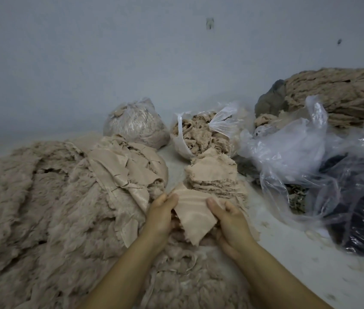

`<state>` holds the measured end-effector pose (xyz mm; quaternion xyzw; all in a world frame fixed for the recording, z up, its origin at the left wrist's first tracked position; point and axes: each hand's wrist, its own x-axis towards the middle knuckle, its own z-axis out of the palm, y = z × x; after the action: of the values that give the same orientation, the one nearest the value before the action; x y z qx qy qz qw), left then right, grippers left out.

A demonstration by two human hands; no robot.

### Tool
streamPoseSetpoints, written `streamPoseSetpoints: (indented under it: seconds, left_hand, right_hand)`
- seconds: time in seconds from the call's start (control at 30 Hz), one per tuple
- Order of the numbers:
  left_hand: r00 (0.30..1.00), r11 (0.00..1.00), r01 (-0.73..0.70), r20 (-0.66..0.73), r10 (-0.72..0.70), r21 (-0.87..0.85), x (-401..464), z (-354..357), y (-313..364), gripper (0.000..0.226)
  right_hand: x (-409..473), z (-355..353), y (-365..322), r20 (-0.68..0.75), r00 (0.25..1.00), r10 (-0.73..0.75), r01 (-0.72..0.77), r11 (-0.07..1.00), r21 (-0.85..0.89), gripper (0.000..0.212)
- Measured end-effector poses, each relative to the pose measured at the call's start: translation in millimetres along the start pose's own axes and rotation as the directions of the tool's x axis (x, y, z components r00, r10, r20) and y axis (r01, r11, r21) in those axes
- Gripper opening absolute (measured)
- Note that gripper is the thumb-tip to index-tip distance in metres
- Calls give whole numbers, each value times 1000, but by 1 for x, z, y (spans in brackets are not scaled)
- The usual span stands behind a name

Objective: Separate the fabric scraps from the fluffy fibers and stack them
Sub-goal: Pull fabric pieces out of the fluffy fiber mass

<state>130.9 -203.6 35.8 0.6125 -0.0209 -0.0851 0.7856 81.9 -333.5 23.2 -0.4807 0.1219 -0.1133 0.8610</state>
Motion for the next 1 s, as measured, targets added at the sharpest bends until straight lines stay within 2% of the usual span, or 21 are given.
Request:
streamPoseSetpoints:
  seconds: [0.07, 0.13, 0.2, 0.3, 0.4, 0.47, 0.57, 0.6, 0.67, 0.77, 0.83, 0.87, 0.9, 0.93, 1.0]
  left_hand:
    - [998, 998, 54, 34, -53, -25, 1, -1, 0, 23]
    - [993, 996, 79, 86, -81, 31, 2, 2, 1, 28]
    - [997, 996, 26, 76, -32, 84, 2, 5, -1, 21]
    - [996, 992, -82, -22, 84, 97, 8, 7, -1, 19]
    - [984, 988, -121, -122, 132, 98, 16, -1, 7, 17]
    - [973, 985, -142, -170, 157, 97, 21, -10, 12, 19]
    - [984, 977, -149, -74, 161, 155, 19, -14, 15, 24]
    - [986, 973, -158, -24, 164, 167, 17, -11, 15, 25]
    - [983, 973, -181, 46, 176, 144, 13, 3, 14, 23]
    - [975, 980, -196, 115, 191, 38, 9, 25, 14, 21]
    - [965, 972, -232, 131, 226, 29, 11, 33, 15, 21]
    - [966, 971, -235, 119, 228, 44, 13, 35, 14, 21]
    - [971, 972, -223, 99, 216, 67, 15, 35, 13, 21]
    - [978, 976, -198, 81, 191, 95, 18, 35, 11, 21]
    - [991, 975, -125, 65, 115, 185, 22, 32, 4, 20]
  right_hand:
    - [1, -1, -3, 3, 1000, -10, 10, 1000, 20, 21]
    - [-1, 1, -5, 35, 998, -46, 48, 997, -66, 26]
    - [-3, 4, -2, 47, 992, -117, 124, 974, -189, 19]
    - [-5, 1, 1, 74, 976, -203, 216, 915, -341, 43]
    - [-10, -13, 2, 82, 989, -122, 145, 901, -408, 41]
    - [-16, -25, -1, 155, 988, -17, 95, 854, -512, 46]
    - [-27, -27, -7, 266, 939, 219, 30, 717, -696, 65]
    - [-28, -24, -7, 249, 940, 231, 5, 722, -692, 67]
    - [-25, -14, -6, 192, 956, 223, -81, 826, -557, 69]
    - [-14, 1, -7, 204, 955, 216, -178, 965, -191, 49]
    - [-5, 3, -13, 152, 983, 106, -115, 992, 52, 32]
    - [1, 1, -17, 87, 995, 43, -54, 991, 119, 24]
    - [6, -3, -21, 15, 1000, -25, 24, 994, 107, 16]
    - [11, -9, -25, -58, 993, -105, 105, 994, 3, 9]
    - [23, -25, -31, -145, 959, -244, 196, 939, -284, 9]
